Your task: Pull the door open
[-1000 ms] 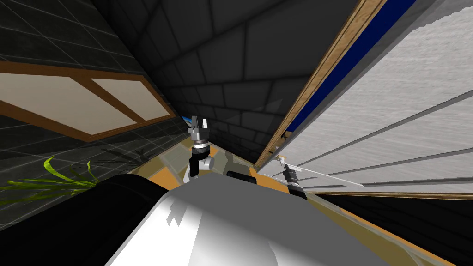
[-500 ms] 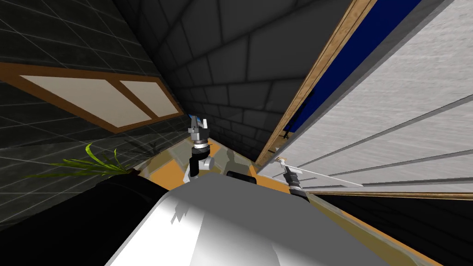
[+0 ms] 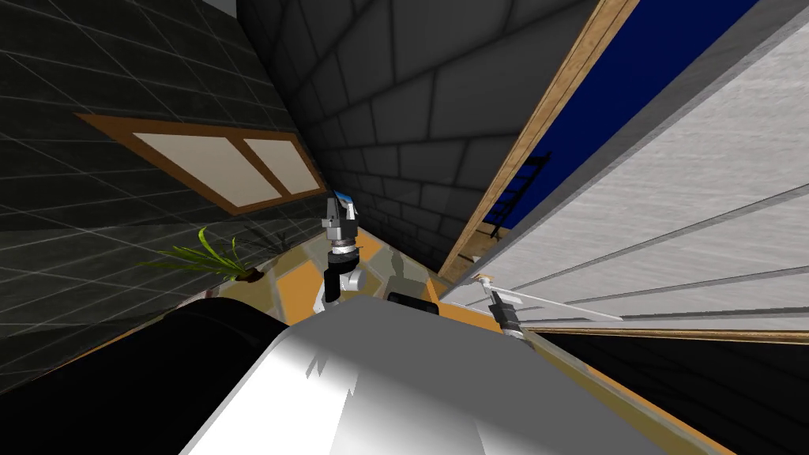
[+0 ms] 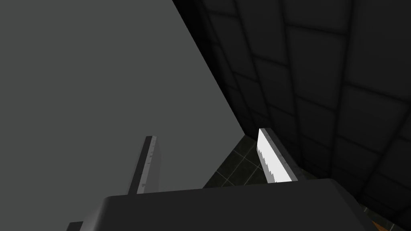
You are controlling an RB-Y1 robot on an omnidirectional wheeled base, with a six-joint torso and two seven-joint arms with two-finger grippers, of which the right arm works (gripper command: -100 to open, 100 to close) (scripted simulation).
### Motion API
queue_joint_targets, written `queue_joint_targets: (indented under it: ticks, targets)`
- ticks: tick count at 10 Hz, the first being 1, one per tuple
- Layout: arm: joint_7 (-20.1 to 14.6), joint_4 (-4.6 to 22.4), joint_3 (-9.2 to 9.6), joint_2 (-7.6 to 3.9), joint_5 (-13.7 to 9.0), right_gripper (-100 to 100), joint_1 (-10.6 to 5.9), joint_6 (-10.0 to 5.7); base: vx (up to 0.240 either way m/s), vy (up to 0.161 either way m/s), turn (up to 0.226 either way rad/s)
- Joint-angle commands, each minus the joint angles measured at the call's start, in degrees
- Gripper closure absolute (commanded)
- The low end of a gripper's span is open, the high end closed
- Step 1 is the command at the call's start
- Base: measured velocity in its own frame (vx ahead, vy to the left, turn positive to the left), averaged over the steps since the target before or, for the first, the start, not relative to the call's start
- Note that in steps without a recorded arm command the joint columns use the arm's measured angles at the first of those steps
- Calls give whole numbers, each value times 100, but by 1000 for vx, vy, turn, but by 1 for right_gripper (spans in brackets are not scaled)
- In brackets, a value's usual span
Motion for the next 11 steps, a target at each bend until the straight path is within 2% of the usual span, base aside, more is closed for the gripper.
queue_joint_targets:
  ticks: [1,2,3,6,9,10,11]
  targets:
    - [0,0,0,0,0,100,0,0,-93,-14,36]
    - [-41,74,69,-44,-14,100,73,-169,-126,-29,149]
    - [-49,90,82,-57,-20,100,89,-207,-188,-91,174]
    - [-113,220,189,-158,-67,100,212,-514,-224,-68,185]
    - [-160,315,268,-232,-102,100,302,-740,-207,-76,146]
    - [-150,448,285,-163,-69,100,207,-755,-91,-28,23]
    - [-168,512,322,-174,-73,100,213,-836,-154,-52,201]
